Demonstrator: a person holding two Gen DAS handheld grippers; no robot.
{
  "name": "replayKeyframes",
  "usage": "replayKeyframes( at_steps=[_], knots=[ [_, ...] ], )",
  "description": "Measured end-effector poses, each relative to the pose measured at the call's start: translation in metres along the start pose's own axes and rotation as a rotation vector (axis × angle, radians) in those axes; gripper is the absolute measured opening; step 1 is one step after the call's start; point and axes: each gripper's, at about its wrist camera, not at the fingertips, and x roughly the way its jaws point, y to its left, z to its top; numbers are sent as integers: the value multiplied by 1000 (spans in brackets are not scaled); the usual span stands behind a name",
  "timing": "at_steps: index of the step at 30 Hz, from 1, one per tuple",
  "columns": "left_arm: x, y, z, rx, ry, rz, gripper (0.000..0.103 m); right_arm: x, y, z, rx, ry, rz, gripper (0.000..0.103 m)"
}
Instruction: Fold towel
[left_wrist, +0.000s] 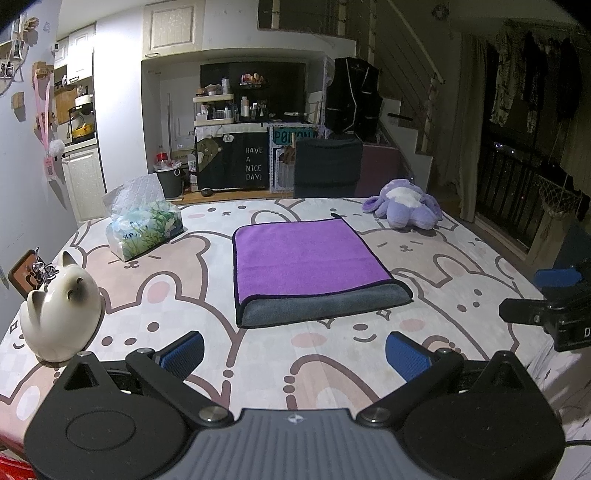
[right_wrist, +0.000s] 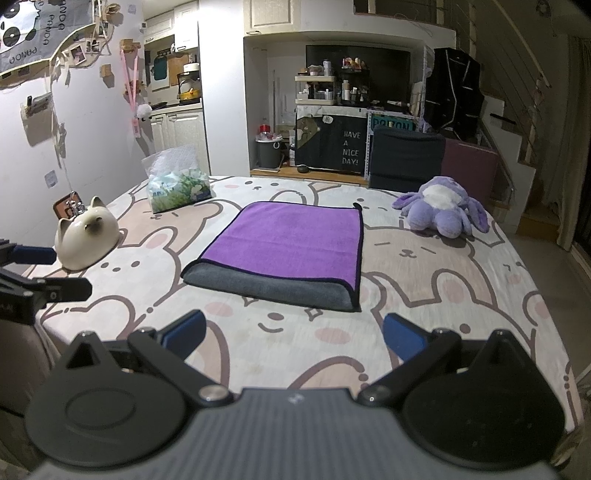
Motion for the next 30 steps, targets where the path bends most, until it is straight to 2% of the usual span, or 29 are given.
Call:
replayKeyframes(
  at_steps=[6, 17, 25, 30],
  knots=[
    [1, 5, 6, -20, -21, 5, 103, 0, -1, 2, 2, -6, -13, 103],
    [10, -3, 24, 5, -58, 15, 103, 9, -5, 12, 5, -22, -6, 103],
    [24, -2, 35, 4, -45, 18, 103, 18, -10, 19, 13, -32, -13, 103],
    [39, -1, 40, 11, -6, 42, 103, 23, -12, 21, 20, -35, -18, 103]
  ],
)
